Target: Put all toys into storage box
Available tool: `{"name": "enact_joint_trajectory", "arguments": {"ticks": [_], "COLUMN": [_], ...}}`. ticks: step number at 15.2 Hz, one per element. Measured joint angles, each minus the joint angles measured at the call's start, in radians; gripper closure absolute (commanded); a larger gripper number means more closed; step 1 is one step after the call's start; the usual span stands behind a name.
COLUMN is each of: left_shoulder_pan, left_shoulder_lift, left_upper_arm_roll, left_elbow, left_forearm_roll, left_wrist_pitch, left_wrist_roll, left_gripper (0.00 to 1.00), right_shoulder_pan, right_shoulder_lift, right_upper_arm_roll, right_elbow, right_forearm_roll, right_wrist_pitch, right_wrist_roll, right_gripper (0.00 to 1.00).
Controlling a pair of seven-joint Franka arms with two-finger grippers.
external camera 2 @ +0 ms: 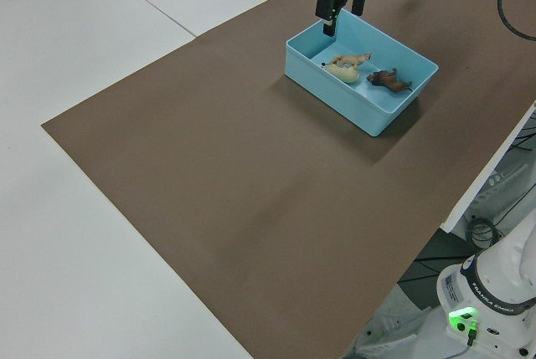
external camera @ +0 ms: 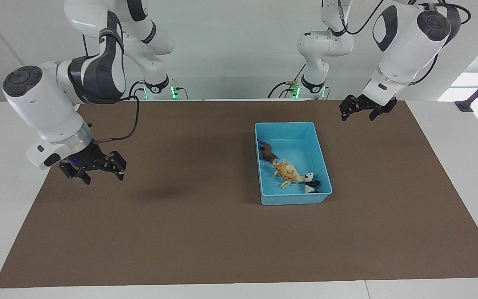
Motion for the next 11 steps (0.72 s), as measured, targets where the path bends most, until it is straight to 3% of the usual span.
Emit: {"name": "enact_joint_trajectory", "arguments": {"ticks": [3,7,11], "left_shoulder_pan": [0.0,0.0,0.0], "left_shoulder_lift": [0.0,-0.003,-0.004], "left_upper_arm_roll": [-0.002,-0.002,-0.001], "left_elbow": [0.001,0.021,0.021], "left_forearm_roll": [0.0,0.0,0.0], "left_wrist_pitch": [0.001,-0.003,-0.004], "left_wrist_roll": [0.0,0.001,0.001], "left_gripper": [0.0,0.0,0.0], "right_shoulder_pan": [0.008,0.035,0.033], "right_shoulder_lift": [-0.112,-0.291,-0.333], "right_upper_arm_roll": [-0.014,-0.013,-0.018], "right_elbow": [-0.062,-0.254,-0.319], "right_forearm_roll": [-0.027,-0.106,-0.119], "right_wrist_pitch": [-0.099,-0.08,-0.016], "right_wrist_roll": [0.037,0.048,0.096], "right_gripper": [0.0,0.0,0.0]}}
